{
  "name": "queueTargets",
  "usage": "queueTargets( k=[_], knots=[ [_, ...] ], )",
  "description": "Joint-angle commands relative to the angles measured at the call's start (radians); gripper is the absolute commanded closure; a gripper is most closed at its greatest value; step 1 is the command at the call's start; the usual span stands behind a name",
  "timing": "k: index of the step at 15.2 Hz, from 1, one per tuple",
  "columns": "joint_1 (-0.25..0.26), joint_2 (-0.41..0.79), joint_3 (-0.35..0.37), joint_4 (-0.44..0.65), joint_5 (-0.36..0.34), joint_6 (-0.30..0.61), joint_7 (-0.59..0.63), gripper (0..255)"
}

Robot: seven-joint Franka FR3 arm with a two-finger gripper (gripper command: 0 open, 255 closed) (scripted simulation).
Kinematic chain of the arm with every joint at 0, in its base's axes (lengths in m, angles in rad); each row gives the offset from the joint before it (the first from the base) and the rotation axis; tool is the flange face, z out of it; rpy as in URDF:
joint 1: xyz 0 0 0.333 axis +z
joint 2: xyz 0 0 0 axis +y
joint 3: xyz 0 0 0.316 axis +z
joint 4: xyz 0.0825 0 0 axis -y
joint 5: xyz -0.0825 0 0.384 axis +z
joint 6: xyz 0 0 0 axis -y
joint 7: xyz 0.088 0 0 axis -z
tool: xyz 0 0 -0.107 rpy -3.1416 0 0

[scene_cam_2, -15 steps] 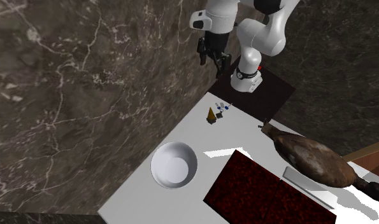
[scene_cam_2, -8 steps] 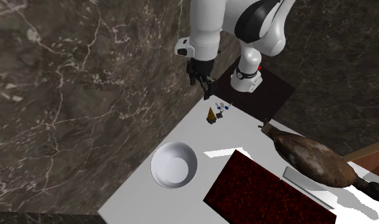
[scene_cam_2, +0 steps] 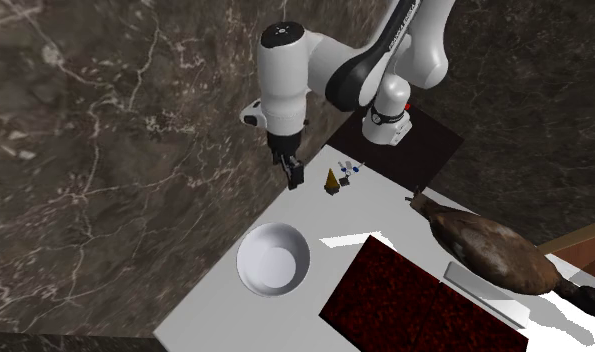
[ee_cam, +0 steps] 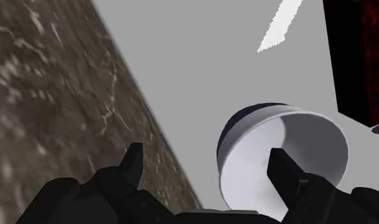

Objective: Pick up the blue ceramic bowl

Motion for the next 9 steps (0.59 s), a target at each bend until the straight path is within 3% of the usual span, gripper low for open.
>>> queueTargets(
  k=[1, 9],
  knots=[
    [0.017, 0.095, 0.017, 0.043, 0.000, 0.023, 0.001, 0],
    [0.002, 0.414, 0.043, 0.293, -0.024, 0.093, 0.069, 0]
  ],
)
